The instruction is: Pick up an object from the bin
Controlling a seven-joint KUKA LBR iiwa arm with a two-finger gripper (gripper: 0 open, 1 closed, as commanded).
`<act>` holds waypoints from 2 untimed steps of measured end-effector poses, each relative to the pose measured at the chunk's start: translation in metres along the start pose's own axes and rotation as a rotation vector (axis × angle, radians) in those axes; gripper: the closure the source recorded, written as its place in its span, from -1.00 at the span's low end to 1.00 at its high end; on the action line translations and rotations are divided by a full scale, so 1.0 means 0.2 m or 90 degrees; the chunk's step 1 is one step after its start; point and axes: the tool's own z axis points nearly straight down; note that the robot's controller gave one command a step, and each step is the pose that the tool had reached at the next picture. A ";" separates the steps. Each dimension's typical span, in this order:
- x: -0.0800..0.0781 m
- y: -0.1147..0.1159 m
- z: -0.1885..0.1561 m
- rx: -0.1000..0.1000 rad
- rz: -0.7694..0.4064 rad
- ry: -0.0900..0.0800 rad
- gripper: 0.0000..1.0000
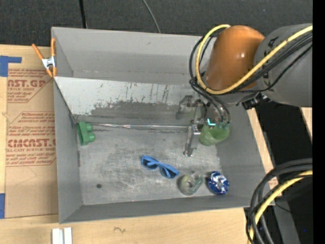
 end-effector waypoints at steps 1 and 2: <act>0.13 0.12 0.58 -0.001 0.039 -0.005 -1.00; 0.12 0.11 0.56 -0.001 0.038 -0.006 1.00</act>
Offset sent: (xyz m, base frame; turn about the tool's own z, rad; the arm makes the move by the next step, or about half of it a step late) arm -0.0268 0.0211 -0.1131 0.0618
